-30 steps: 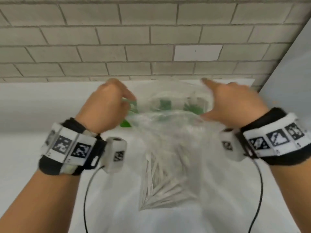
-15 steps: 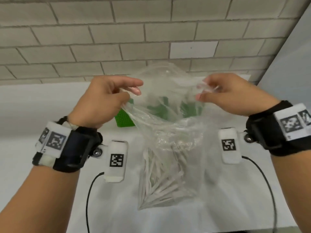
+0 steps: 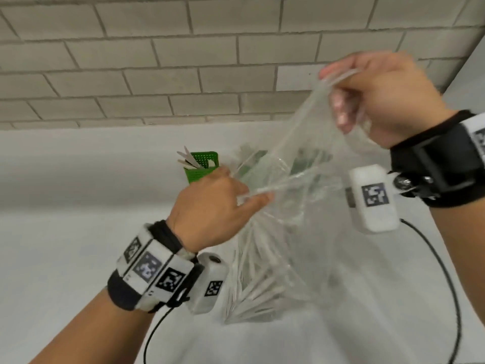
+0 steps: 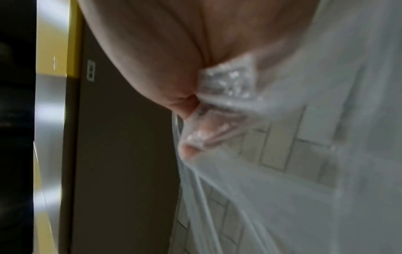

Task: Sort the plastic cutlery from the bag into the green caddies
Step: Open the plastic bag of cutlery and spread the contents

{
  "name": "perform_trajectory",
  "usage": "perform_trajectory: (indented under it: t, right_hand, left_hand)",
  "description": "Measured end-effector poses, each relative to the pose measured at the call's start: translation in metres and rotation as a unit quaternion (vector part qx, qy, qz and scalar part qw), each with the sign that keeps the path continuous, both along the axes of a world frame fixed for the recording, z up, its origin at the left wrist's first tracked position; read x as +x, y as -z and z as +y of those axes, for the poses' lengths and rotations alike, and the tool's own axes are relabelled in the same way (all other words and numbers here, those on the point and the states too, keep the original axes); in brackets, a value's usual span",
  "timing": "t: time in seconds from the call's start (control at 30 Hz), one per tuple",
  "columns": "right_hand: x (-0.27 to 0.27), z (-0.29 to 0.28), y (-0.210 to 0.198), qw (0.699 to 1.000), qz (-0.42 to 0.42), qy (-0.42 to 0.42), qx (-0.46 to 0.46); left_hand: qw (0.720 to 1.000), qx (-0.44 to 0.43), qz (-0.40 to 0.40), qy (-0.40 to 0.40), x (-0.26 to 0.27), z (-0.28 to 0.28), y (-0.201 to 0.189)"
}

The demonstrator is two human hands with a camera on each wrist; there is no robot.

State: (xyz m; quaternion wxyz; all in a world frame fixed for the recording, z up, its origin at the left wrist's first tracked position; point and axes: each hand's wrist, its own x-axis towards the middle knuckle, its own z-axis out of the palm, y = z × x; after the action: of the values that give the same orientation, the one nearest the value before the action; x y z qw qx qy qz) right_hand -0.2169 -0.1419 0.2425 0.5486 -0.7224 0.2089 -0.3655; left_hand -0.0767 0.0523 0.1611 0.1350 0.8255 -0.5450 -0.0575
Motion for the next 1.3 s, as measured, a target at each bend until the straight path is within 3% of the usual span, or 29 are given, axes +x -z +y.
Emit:
perform_trajectory:
  t: [0.13, 0.23, 0.3, 0.37, 0.43, 0.5, 0.57, 0.67, 0.73, 0.8, 0.83, 0.87, 0.9, 0.93, 0.97, 1.03, 1.07, 1.1, 1.13, 1.2, 1.23, 1.3]
  right_hand:
    - [-0.017, -0.009, -0.015, 0.995, -0.089, 0.026, 0.040]
    - [-0.030, -0.008, -0.022, 0.993, -0.118, -0.005, 0.014]
    - [-0.041, -0.004, -0.019, 0.996, -0.079, -0.031, -0.029]
    - [-0.050, -0.001, -0.009, 0.997, -0.008, -0.032, -0.074]
    - [-0.055, -0.001, 0.004, 0.986, 0.079, 0.012, -0.146]
    - [-0.057, 0.002, 0.013, 0.967, 0.163, 0.037, -0.190]
    - [-0.057, 0.013, 0.016, 0.975, 0.158, -0.016, -0.155]
    - [-0.050, 0.021, 0.020, 0.991, 0.025, -0.102, 0.084]
    - [-0.042, 0.017, 0.028, 0.952, -0.073, -0.131, 0.268]
    - [-0.034, 0.015, 0.034, 0.888, -0.160, -0.141, 0.408]
    - [-0.032, 0.014, 0.036, 0.864, -0.187, -0.136, 0.447]
    - [-0.032, 0.015, 0.037, 0.856, -0.192, -0.129, 0.463]
    - [-0.033, 0.016, 0.036, 0.869, -0.167, -0.120, 0.450]
    - [-0.033, 0.017, 0.035, 0.897, -0.123, -0.107, 0.410]
    - [-0.035, 0.017, 0.034, 0.931, -0.079, -0.076, 0.349]
    - [-0.037, 0.015, 0.035, 0.984, -0.032, 0.025, 0.176]
    - [-0.038, 0.015, 0.037, 0.996, -0.013, 0.068, 0.059]
    - [-0.040, 0.014, 0.039, 0.992, 0.024, 0.107, -0.070]
    - [-0.041, 0.013, 0.043, 0.968, 0.074, 0.141, -0.193]
    - [-0.040, 0.011, 0.049, 0.903, 0.146, 0.180, -0.362]
    - [-0.038, 0.013, 0.052, 0.887, 0.162, 0.166, -0.399]
    - [-0.032, 0.020, 0.056, 0.888, 0.212, 0.101, -0.395]
  left_hand:
    - [0.995, -0.093, 0.020, -0.033, 0.033, 0.020, -0.037]
    - [0.981, -0.155, 0.064, -0.092, 0.059, 0.030, -0.071]
    - [0.971, -0.195, 0.065, -0.125, 0.071, 0.031, -0.079]
    - [0.979, -0.165, 0.044, -0.110, 0.078, 0.030, -0.070]
    - [0.983, -0.126, 0.103, -0.084, 0.080, 0.029, -0.058]
    - [0.966, -0.136, 0.215, -0.045, 0.083, 0.029, -0.051]
    - [0.928, -0.202, 0.314, -0.005, 0.080, 0.031, -0.053]
    - [0.837, -0.286, 0.467, 0.004, 0.072, 0.028, -0.059]
    - [0.747, -0.309, 0.589, -0.004, 0.067, 0.023, -0.059]
    - [0.632, -0.304, 0.712, -0.018, 0.064, 0.019, -0.059]
    - [0.599, -0.300, 0.741, -0.032, 0.063, 0.017, -0.058]
    - [0.596, -0.295, 0.745, -0.047, 0.062, 0.016, -0.058]
    - [0.618, -0.290, 0.728, -0.060, 0.062, 0.015, -0.057]
    - [0.658, -0.288, 0.692, -0.075, 0.061, 0.014, -0.055]
    - [0.720, -0.279, 0.629, -0.084, 0.060, 0.014, -0.054]
    - [0.882, -0.226, 0.407, -0.078, 0.056, 0.017, -0.048]
    - [0.938, -0.190, 0.282, -0.064, 0.057, 0.018, -0.042]
    - [0.970, -0.157, 0.177, -0.051, 0.060, 0.019, -0.036]
    - [0.984, -0.134, 0.106, -0.045, 0.061, 0.019, -0.032]
    - [0.989, -0.137, 0.051, -0.035, 0.058, 0.017, -0.027]
    - [0.987, -0.151, 0.050, -0.027, 0.056, 0.015, -0.025]
    - [0.983, -0.179, 0.038, -0.007, 0.050, 0.010, -0.023]
